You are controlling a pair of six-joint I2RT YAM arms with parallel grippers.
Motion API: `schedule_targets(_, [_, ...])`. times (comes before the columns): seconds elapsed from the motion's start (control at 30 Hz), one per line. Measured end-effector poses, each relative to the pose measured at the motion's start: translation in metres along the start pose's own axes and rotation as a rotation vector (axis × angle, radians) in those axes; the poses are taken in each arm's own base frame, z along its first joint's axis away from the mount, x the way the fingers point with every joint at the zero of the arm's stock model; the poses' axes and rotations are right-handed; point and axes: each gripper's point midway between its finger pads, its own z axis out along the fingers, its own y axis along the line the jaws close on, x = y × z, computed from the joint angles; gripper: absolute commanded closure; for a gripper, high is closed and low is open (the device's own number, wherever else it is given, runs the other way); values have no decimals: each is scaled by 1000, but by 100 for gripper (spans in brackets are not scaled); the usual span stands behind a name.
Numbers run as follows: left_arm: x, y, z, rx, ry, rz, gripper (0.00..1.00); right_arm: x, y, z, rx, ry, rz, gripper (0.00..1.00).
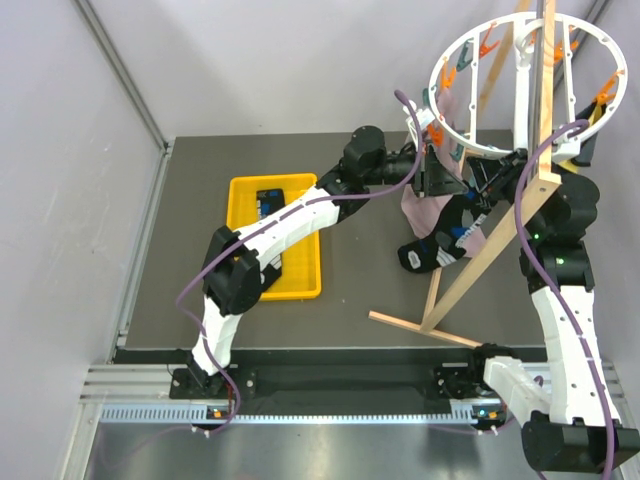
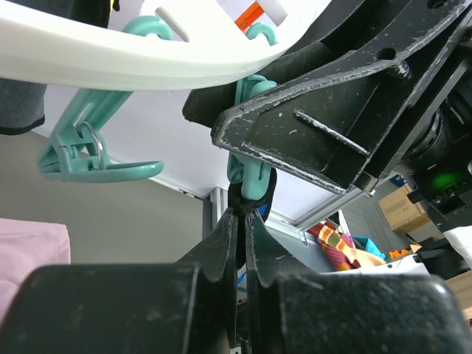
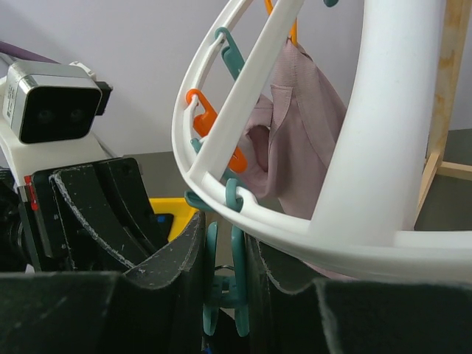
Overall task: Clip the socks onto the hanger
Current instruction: Clamp the sock onto the hanger.
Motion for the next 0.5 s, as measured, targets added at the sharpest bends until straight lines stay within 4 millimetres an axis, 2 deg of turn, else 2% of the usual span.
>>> schedule_targets(0.5, [2, 2, 0, -9, 12, 10, 100, 0, 0, -1, 2, 3, 2, 100])
